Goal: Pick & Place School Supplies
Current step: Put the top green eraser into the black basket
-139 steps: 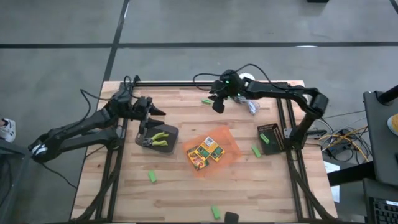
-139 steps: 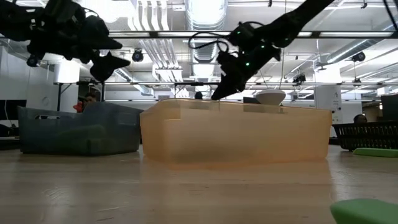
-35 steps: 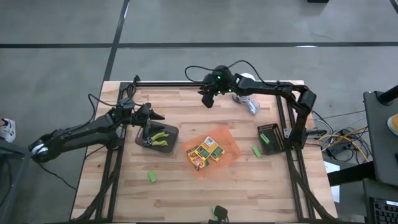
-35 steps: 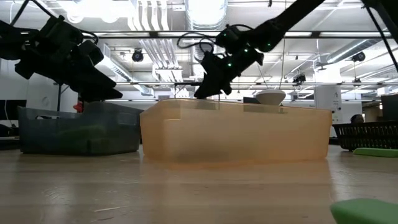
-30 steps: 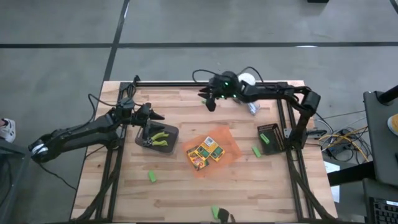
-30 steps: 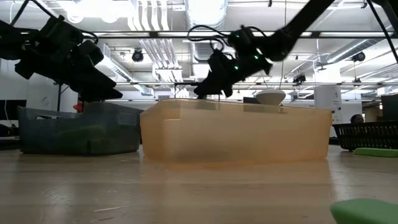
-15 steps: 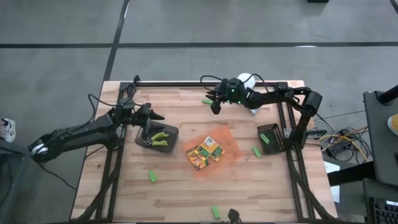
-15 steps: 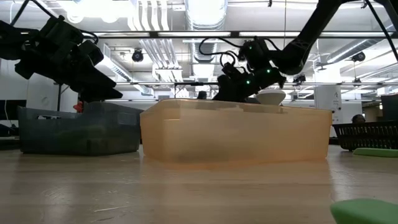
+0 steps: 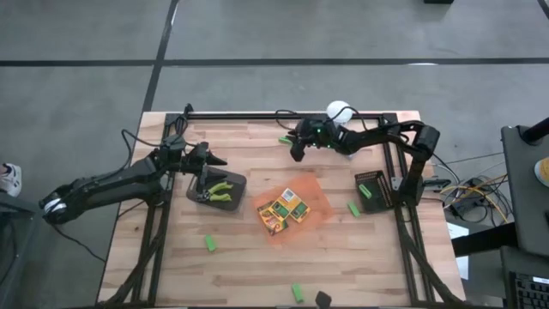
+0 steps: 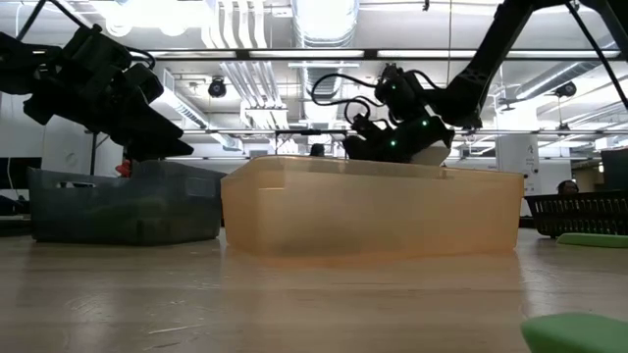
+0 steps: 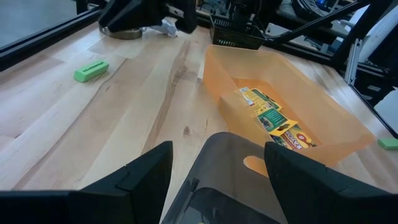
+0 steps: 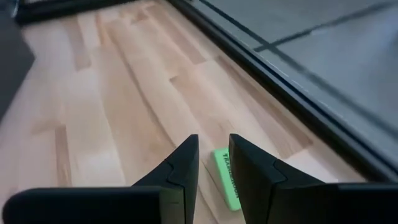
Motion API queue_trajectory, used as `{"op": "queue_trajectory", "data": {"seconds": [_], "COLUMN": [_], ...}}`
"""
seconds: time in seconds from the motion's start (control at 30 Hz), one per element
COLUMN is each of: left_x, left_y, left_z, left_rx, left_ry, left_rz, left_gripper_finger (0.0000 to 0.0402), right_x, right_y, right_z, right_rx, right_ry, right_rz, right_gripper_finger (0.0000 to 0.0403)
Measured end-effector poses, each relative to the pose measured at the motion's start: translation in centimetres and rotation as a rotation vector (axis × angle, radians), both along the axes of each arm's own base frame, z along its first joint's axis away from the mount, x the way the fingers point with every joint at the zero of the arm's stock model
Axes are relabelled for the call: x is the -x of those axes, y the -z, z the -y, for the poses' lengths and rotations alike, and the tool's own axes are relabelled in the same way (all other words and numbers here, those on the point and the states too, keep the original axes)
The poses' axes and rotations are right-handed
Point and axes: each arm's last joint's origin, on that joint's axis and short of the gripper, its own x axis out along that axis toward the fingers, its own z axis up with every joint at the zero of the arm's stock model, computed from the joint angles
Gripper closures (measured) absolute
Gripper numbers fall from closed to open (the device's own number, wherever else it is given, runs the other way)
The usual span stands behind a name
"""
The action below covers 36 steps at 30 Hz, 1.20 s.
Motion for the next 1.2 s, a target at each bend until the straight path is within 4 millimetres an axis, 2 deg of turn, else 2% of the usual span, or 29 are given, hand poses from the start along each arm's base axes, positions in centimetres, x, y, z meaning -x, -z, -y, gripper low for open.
{"op": "queue_trajectory", "data": {"seconds": [0.13,0.27,0.53,0.8,0.9,1.07,1.2], "left_x": [0.0,0.0,0.0,0.0,0.0,0.0,0.0], "left_y": [0.0,0.0,0.0,0.0,0.0,0.0,0.0], "left_z": [0.0,0.0,0.0,0.0,0.0,0.0,0.0], "left_rx": [0.000,0.000,0.000,0.000,0.000,0.000,0.001], "left_ry": [0.000,0.000,0.000,0.000,0.000,0.000,0.000], "left_rz": [0.000,0.000,0.000,0.000,0.000,0.000,-0.002], "left_gripper_finger": [0.0142,0.0142,0.0142,0.0142,0.0142,0.0142,0.0142], "right_x": [-0.3,-0.4,-0.1,-0.2,-0.2,-1.3,-1.6], "right_y": [0.2,0.8,1.8,2.2,3.2,2.3,2.2], "right_z": [-0.6,-0.9,-0.4,-0.2,0.0,0.7,1.0], "right_rx": [0.097,0.089,0.074,0.077,0.019,0.043,0.024], "right_ry": [-0.124,-0.244,-0.068,-0.046,-0.013,0.018,0.015], "right_rz": [-0.051,-0.058,-0.131,-0.138,-0.136,-0.094,-0.152], "right_gripper_finger": [0.0326,0.0339,0.0348,0.0348,0.0341,0.0321,0.0303]}}
